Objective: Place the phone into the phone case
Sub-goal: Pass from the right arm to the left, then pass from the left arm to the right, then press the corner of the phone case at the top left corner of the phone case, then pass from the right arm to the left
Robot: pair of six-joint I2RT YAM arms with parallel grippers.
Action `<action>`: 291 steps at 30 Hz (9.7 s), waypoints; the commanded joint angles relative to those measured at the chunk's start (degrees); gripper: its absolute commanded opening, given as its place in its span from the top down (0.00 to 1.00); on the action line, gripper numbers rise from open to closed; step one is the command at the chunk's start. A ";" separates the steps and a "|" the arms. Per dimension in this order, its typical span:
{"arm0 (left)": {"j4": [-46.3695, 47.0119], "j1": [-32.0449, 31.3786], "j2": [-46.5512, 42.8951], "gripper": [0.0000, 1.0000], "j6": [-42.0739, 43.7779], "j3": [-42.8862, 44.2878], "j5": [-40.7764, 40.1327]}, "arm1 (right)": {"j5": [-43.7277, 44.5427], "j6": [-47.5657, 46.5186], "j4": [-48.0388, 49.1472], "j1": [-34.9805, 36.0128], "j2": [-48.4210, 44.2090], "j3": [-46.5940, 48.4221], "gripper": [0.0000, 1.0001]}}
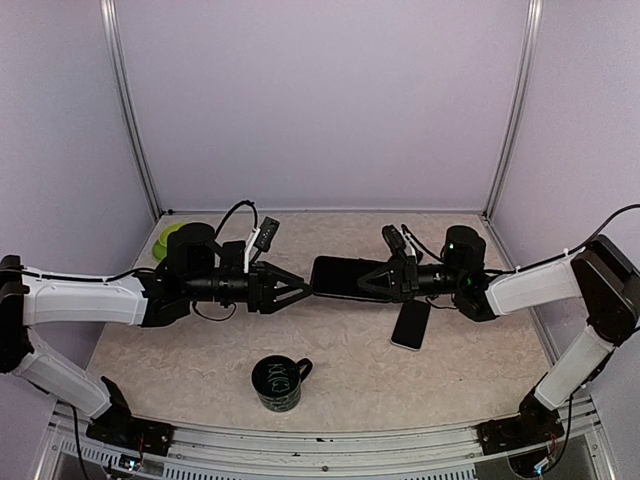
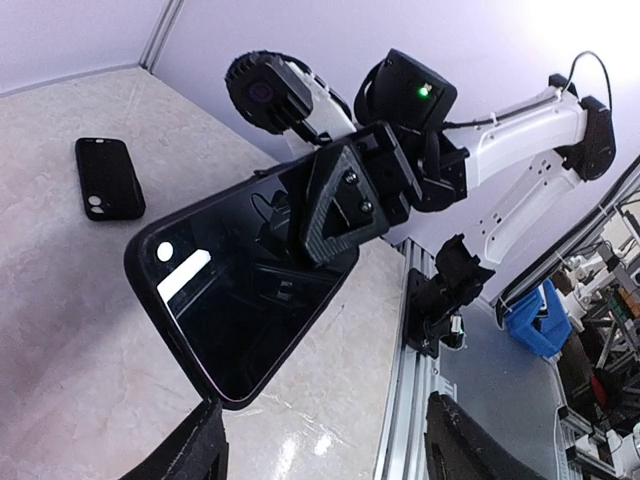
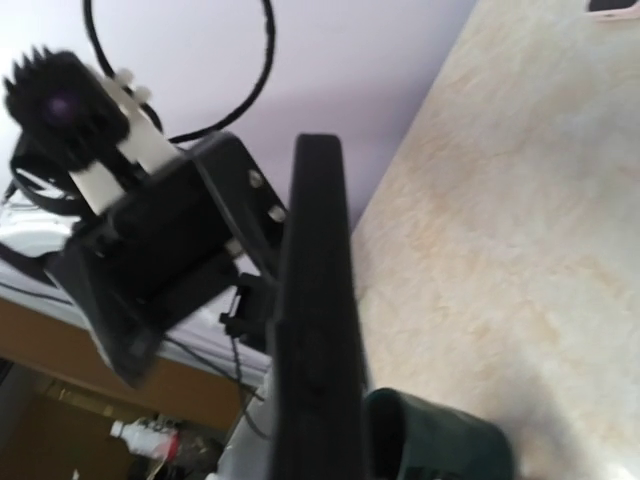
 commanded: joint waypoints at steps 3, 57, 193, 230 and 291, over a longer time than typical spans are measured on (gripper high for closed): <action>4.36 2.45 2.61 0.31 -5.45 0.20 1.74 | 1.21 -3.50 2.52 -0.52 -1.90 -0.45 1.00; 5.75 0.69 12.23 1.00 -13.83 6.17 7.53 | 11.52 -55.14 -38.35 2.91 -9.43 8.27 0.42; -1.18 5.13 5.68 1.00 -15.18 1.57 3.94 | 56.80 -84.12 -54.25 19.38 -5.90 19.51 0.56; -13.03 1.69 11.78 1.00 -8.30 9.36 -5.44 | 56.27 -83.23 -55.13 18.91 -5.45 19.75 0.59; -12.18 -0.89 -10.40 0.01 33.47 1.39 -17.84 | 43.88 -96.10 -63.48 19.48 -3.18 25.49 0.60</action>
